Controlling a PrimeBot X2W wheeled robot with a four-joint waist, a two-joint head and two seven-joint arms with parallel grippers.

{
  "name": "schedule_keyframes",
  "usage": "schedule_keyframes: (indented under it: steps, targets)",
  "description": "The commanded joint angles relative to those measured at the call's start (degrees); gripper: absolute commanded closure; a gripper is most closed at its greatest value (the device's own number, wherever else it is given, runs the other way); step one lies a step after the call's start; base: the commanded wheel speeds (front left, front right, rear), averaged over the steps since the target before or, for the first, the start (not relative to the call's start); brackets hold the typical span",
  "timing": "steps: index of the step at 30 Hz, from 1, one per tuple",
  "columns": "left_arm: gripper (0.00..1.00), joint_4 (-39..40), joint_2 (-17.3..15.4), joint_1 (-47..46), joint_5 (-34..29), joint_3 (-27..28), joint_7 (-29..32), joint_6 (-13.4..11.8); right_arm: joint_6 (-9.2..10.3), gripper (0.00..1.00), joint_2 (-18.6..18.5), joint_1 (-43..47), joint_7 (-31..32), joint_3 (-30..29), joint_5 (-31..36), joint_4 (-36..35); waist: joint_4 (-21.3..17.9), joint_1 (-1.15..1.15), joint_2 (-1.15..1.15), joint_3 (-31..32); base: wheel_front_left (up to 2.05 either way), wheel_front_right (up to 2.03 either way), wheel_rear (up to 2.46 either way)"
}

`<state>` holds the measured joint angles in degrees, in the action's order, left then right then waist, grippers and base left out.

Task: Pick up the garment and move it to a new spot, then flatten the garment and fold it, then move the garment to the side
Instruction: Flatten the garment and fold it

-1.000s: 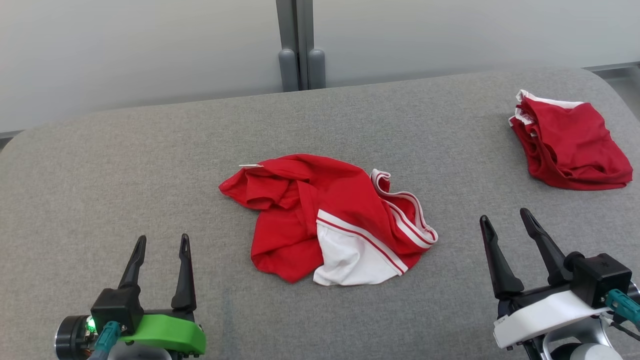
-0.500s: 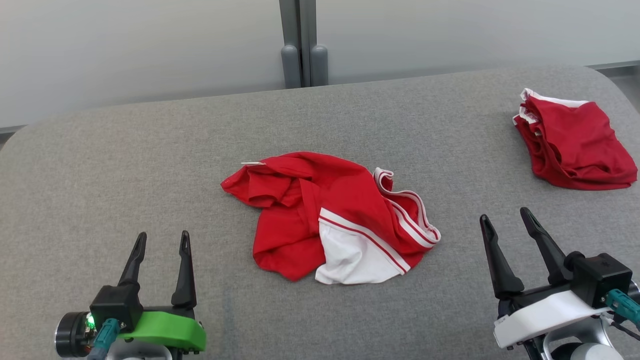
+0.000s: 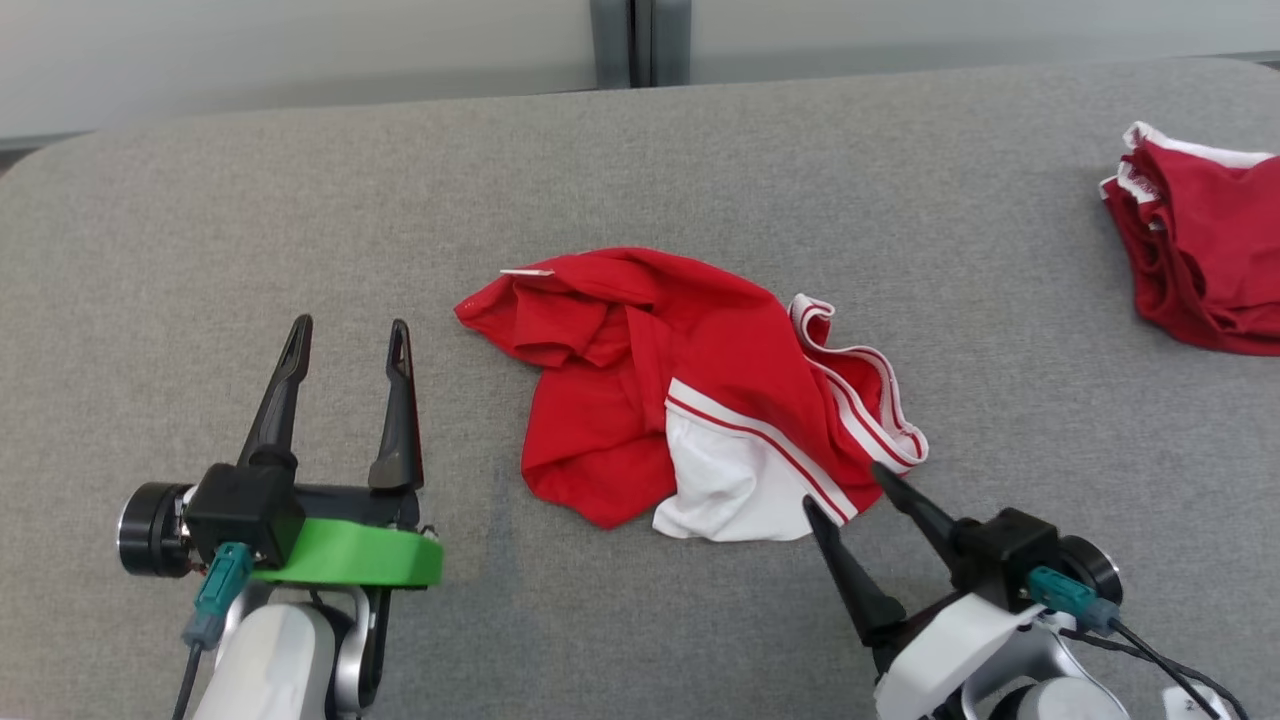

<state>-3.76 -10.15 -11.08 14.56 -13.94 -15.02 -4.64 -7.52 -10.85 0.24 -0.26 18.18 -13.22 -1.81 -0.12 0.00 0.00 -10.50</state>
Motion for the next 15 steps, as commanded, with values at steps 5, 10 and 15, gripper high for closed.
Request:
schedule_keyframes:
  steps: [5, 10, 15]
  targets:
    - [0.0, 1.0, 1.3, -3.6, -1.3, -0.2, -0.2, 0.8, 0.08, 0.0, -1.5, -5.4, 0.1, 6.2, -1.7, 8.1, 4.5, 0.0, 0.0, -6.1, 0.0, 0.0, 0.0]
    - [0.0, 1.4, 2.1, -4.5, -2.3, 0.3, -0.2, 1.4, 0.08, 0.31, -2.7, -8.5, 1.6, 9.6, -2.6, 14.7, 5.3, 0.0, 0.0, -7.1, 0.0, 0.0, 0.0]
    - [0.0, 1.8, 2.6, -3.8, -2.8, 1.4, -0.2, 1.6, 0.08, 1.0, -3.1, -10.0, -2.0, 9.1, -3.3, 15.6, 4.8, 0.0, 0.0, -7.0, 0.0, 0.0, 0.0]
